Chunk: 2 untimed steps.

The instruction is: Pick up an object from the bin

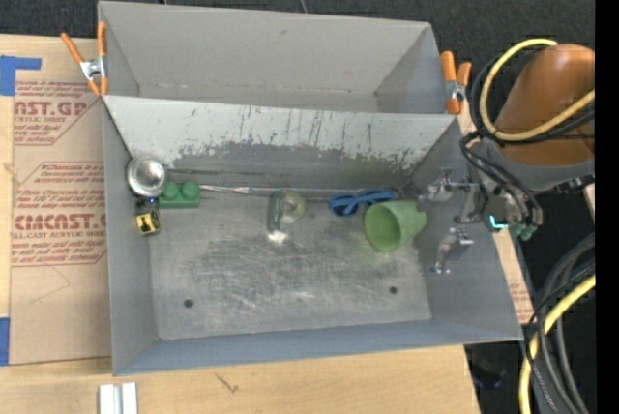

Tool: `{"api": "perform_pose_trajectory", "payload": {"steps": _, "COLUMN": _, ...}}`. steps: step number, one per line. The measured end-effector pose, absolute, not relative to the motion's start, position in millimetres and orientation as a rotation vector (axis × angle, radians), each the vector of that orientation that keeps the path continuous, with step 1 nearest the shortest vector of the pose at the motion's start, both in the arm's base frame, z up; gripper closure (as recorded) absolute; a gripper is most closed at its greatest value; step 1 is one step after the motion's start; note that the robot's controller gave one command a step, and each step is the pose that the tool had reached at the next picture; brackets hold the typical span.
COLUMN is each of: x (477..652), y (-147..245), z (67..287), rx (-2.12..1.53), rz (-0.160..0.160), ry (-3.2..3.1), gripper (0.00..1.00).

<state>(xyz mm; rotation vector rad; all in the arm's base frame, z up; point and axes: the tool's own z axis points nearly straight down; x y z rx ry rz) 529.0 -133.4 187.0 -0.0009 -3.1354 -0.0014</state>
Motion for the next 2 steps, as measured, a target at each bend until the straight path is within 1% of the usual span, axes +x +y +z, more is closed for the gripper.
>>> {"api": "perform_pose_trajectory", "payload": {"steps": 1, "x": 575.7, "y": -136, "z": 89, "rx": -0.426, "rz": 0.001, "ry": -3.122, "gripper": 0.0}}
{"api": "perform_pose_trajectory", "payload": {"steps": 2, "x": 574.4, "y": -139, "z": 100, "rx": -0.652, "rz": 0.0, "ry": -3.076, "gripper": 0.0}}
